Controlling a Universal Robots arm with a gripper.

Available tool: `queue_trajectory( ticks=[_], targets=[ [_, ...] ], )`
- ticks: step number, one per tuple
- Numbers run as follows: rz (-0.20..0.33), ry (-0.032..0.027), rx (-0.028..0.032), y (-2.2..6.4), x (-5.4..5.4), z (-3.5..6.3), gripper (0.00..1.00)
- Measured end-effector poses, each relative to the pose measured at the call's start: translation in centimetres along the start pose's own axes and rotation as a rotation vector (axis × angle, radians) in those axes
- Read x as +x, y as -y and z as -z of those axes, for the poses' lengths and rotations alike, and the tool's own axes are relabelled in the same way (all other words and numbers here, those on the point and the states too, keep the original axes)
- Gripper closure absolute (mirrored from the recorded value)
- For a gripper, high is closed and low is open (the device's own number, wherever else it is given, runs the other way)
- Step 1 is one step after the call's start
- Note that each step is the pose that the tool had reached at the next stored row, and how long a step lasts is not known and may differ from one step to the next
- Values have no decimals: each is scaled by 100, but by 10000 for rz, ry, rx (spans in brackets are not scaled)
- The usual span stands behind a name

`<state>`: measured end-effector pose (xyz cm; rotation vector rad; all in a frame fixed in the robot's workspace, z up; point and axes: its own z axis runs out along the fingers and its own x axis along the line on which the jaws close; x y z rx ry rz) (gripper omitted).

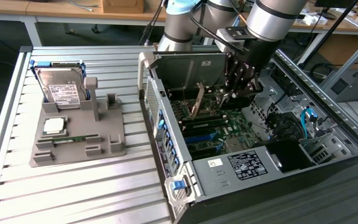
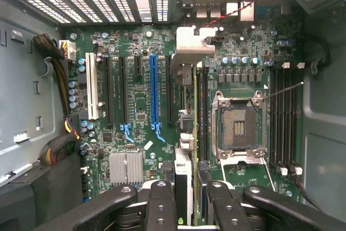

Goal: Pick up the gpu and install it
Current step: 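Insert the gpu into the slot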

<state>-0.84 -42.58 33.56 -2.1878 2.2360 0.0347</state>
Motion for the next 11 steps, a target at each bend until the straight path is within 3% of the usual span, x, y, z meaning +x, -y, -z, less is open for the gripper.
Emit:
queue_trajectory(
  ticks=[7, 9, 11],
  targets=[
    [0, 0, -1, 0, 0, 0, 73],
    [1, -2, -60, 1, 0, 0, 73],
    [-4, -3, -179, 0, 0, -3, 73]
  ],
)
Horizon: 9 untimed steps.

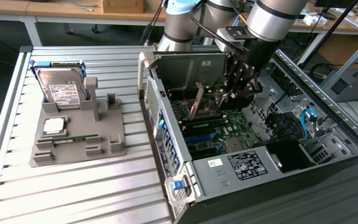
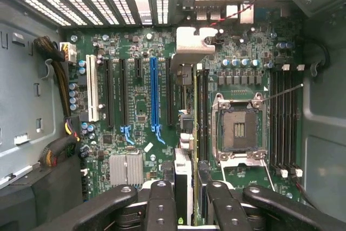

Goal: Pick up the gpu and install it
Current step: 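Insert the gpu into the slot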

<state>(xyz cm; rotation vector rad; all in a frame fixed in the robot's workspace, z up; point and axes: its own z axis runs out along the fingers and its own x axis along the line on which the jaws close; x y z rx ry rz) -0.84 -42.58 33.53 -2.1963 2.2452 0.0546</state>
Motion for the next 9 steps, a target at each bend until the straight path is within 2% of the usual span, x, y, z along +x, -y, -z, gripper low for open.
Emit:
queue_trajectory(
  ticks=[4, 9],
  targets=[
    [-5, -6, -192, 0, 0, -1, 73],
    [-5, -5, -202, 0, 0, -2, 73]
  ],
)
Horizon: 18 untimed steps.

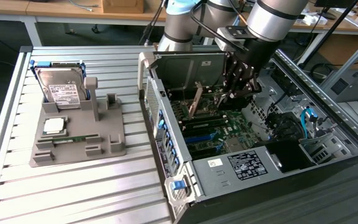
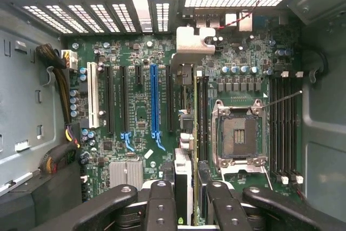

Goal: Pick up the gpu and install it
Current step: 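Insert the gpu into the slot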

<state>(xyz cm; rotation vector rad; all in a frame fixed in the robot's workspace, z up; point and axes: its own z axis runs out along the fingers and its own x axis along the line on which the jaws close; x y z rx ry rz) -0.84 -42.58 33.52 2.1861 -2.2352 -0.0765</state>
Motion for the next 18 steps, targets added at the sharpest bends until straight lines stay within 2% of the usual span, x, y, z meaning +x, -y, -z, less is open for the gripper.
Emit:
queue_trajectory(
  ticks=[18],
  targets=[
    [0, 0, 0, 1, 39, -2, 73]
  ],
)
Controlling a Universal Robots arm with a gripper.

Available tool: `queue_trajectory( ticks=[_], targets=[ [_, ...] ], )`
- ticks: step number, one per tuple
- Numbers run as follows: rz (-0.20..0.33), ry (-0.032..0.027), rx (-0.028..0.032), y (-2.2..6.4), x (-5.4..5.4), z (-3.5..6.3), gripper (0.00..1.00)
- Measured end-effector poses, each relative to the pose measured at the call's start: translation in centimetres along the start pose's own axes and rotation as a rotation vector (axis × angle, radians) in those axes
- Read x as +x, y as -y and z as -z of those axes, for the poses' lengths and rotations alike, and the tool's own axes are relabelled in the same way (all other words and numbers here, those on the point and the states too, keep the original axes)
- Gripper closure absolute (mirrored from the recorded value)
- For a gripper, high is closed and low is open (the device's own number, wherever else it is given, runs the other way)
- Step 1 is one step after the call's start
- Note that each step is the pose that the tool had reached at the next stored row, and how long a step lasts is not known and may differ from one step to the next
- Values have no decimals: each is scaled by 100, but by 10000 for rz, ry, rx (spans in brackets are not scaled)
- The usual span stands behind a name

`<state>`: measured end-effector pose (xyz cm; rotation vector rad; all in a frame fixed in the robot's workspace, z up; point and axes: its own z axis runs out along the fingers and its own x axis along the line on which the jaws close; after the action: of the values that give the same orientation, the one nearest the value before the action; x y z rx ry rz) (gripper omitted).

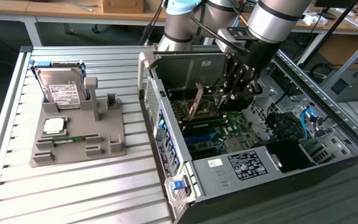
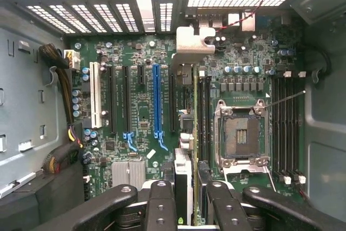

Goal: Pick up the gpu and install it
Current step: 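Insert the gpu into the slot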

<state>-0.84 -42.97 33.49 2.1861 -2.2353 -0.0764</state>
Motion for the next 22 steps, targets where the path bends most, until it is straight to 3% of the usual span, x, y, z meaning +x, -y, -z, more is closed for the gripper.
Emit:
queue_trajectory(
  ticks=[22],
  targets=[
    [1, -2, 0, 1, 87, -11, 73]
  ],
)
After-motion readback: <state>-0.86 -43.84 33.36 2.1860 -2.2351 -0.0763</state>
